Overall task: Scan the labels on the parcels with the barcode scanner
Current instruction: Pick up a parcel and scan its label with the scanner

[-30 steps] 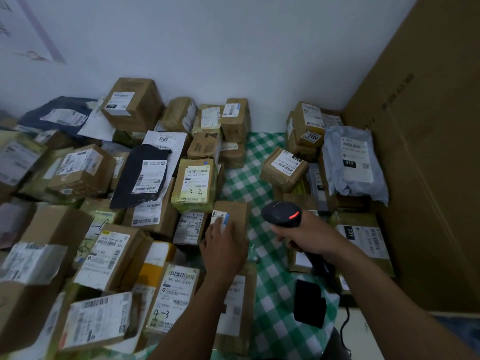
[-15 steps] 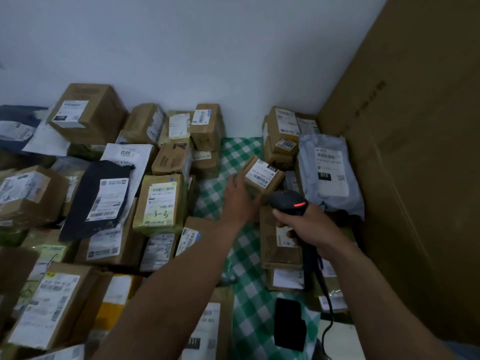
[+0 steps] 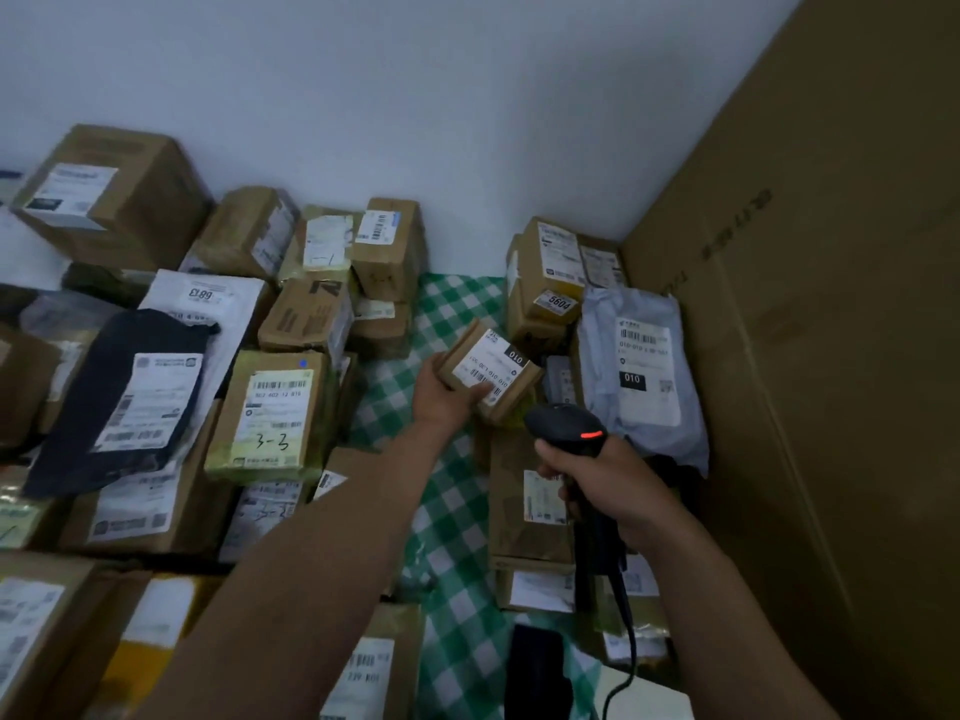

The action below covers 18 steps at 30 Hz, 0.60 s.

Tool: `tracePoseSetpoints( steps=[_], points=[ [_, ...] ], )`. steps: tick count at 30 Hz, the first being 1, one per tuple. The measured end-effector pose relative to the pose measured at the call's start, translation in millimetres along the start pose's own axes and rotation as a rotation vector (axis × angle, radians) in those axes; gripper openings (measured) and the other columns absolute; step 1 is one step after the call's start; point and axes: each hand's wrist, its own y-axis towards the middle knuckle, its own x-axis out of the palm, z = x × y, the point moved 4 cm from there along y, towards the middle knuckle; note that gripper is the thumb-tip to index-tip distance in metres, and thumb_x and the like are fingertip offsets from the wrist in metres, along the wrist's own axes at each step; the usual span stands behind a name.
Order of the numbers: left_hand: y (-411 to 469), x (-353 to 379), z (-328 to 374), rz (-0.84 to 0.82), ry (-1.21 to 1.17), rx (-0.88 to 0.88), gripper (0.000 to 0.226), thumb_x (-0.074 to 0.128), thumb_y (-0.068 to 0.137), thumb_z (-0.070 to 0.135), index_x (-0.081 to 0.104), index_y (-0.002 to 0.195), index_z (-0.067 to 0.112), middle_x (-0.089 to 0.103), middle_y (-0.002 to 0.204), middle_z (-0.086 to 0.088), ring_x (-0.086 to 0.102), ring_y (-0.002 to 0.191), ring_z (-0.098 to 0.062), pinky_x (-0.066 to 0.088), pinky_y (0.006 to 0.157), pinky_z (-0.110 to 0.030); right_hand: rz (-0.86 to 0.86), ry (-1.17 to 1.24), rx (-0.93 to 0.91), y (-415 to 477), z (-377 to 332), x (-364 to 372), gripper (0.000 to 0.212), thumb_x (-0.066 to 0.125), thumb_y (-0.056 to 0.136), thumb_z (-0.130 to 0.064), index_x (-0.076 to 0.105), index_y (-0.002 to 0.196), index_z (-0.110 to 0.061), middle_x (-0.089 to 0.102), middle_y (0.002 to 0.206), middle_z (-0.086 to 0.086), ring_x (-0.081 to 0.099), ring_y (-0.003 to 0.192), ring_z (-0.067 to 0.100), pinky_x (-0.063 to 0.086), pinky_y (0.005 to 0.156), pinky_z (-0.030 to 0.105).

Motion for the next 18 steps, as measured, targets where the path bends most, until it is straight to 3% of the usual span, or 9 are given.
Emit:
tracePoseSetpoints(
  steps=[5,8,12,15,18],
  points=[
    [-44.6,-42.2,35.9,0.004,-0.09,0.206,0.077,0.09,0.073,0.01,0.048,0.136,0.023,0.058,0.125,0.01,0.058,0.119,-0.012,0.056,0.09,-0.028,0.076,0.015,-0.139,-13.2,-15.4,1.0,0.024,0.08,0.089,-0.033,0.071,0.11,-0.026,0.074,0.079,-0.002,0.067,0.07,0.017,0.055,0.067,0.037],
    [-70.2,-74.3,44.2,-0.188,-0.086,0.264,0.083,0.094,0.069,0.013,0.051,0.137,0.032,0.061,0.133,0.01,0.059,0.124,-0.013,0.058,0.096,-0.042,0.138,-0.055,-0.256,-22.3,-24.1,1.7,0.038,0.08,0.087,-0.041,0.067,0.122,-0.034,0.075,0.101,-0.005,0.07,0.094,0.019,0.058,0.086,0.047],
    [-111.3,-93.5,51.4,-0.52,0.053,0.293,0.084,0.092,0.071,0.007,0.053,0.134,0.046,0.058,0.137,0.014,0.053,0.133,-0.014,0.059,0.096,-0.043,0.174,0.053,-0.322,-46.3,-30.3,13.9,0.037,0.079,0.089,-0.04,0.065,0.124,-0.039,0.073,0.118,-0.013,0.067,0.11,0.011,0.056,0.092,0.039],
    [-134.0,-100.2,55.3,-0.598,0.09,0.295,0.085,0.092,0.072,0.011,0.052,0.133,0.054,0.059,0.136,0.019,0.053,0.132,-0.011,0.058,0.098,-0.045,0.164,0.185,-0.377,-67.3,-31.9,24.7,0.028,0.078,0.091,-0.03,0.068,0.116,-0.038,0.075,0.115,-0.012,0.069,0.107,0.007,0.053,0.09,0.03],
    [-148.4,-110.0,51.1,-0.614,0.13,0.311,0.096,0.094,0.071,0.019,0.042,0.141,0.061,0.053,0.145,0.022,0.05,0.136,-0.011,0.051,0.107,-0.048,0.069,0.205,-0.403,-83.6,-30.4,32.6,0.036,0.083,0.084,-0.019,0.071,0.117,-0.028,0.077,0.112,-0.006,0.073,0.102,0.007,0.057,0.083,0.028]
  ],
)
